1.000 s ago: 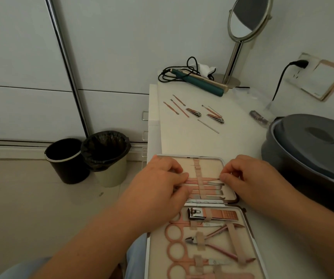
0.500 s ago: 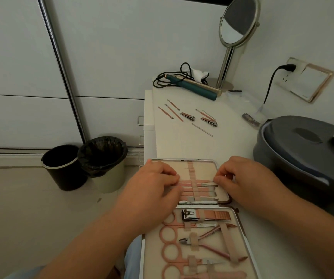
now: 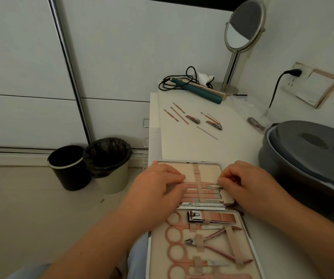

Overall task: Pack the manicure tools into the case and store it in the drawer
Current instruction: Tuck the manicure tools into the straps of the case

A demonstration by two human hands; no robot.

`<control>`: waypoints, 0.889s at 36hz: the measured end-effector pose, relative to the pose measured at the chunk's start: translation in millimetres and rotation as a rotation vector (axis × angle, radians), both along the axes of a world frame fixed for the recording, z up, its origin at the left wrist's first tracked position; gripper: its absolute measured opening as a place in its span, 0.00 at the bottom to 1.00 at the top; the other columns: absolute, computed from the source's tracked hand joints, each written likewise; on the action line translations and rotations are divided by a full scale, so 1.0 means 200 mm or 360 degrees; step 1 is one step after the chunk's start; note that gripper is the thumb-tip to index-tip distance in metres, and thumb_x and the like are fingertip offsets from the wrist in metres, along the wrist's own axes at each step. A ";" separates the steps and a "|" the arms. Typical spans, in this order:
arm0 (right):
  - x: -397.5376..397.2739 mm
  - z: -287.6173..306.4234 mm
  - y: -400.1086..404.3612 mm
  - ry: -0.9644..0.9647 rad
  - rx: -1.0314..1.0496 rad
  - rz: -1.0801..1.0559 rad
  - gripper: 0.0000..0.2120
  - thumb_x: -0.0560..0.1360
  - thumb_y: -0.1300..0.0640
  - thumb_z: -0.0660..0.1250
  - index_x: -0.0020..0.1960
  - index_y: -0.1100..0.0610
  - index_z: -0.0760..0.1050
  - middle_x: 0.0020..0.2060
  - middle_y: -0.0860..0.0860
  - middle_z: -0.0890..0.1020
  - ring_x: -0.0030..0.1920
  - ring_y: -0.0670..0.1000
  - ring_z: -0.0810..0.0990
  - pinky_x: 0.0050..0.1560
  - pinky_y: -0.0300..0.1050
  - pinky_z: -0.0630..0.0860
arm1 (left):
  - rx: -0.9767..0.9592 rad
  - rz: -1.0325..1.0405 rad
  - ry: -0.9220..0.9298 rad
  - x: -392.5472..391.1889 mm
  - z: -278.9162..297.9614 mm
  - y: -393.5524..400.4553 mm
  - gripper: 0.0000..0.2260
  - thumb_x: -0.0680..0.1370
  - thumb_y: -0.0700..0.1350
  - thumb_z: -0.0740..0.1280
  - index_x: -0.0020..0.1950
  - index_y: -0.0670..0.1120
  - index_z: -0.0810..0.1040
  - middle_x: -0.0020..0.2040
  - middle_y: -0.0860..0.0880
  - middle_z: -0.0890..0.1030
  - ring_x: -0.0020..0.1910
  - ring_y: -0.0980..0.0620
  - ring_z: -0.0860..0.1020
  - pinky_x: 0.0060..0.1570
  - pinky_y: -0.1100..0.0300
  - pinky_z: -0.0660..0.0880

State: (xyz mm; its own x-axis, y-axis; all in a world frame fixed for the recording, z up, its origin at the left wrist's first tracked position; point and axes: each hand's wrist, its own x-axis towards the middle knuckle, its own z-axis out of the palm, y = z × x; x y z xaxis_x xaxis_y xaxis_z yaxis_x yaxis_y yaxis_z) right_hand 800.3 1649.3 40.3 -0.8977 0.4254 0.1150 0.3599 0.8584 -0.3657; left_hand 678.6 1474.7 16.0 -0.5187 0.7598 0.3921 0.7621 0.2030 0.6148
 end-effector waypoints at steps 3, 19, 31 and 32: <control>-0.01 0.01 0.00 0.0018 -0.0027 0.0010 0.05 0.74 0.50 0.63 0.40 0.44 0.74 0.39 0.42 0.75 0.40 0.42 0.74 0.37 0.33 0.68 | 0.0184 0.0089 -0.0132 -0.02 0.01 -0.01 0.08 0.74 0.45 0.66 0.51 0.51 0.82 0.47 0.60 0.79 0.49 0.65 0.73 0.54 0.69 0.69; -0.23 0.05 0.05 0.0027 -0.0065 0.0036 0.09 0.74 0.50 0.63 0.38 0.39 0.68 0.38 0.38 0.74 0.40 0.39 0.72 0.35 0.30 0.63 | 0.0221 0.0050 -0.0206 -0.13 -0.09 -0.04 0.07 0.74 0.41 0.67 0.47 0.50 0.83 0.46 0.65 0.75 0.58 0.64 0.71 0.60 0.74 0.62; -0.82 0.02 0.14 0.0075 0.0262 -0.0017 0.13 0.75 0.49 0.62 0.58 0.47 0.74 0.48 0.45 0.74 0.47 0.47 0.72 0.45 0.40 0.66 | 0.0311 0.0043 -0.0271 -0.14 -0.13 -0.04 0.07 0.74 0.43 0.66 0.48 0.50 0.83 0.47 0.64 0.75 0.59 0.66 0.68 0.61 0.72 0.61; -0.87 0.02 0.16 0.0050 0.0322 -0.0043 0.14 0.75 0.49 0.61 0.60 0.47 0.74 0.51 0.48 0.74 0.50 0.49 0.73 0.47 0.42 0.68 | 0.0314 0.0037 -0.0273 -0.14 -0.13 -0.04 0.07 0.74 0.42 0.66 0.48 0.50 0.82 0.47 0.64 0.75 0.59 0.67 0.68 0.60 0.75 0.60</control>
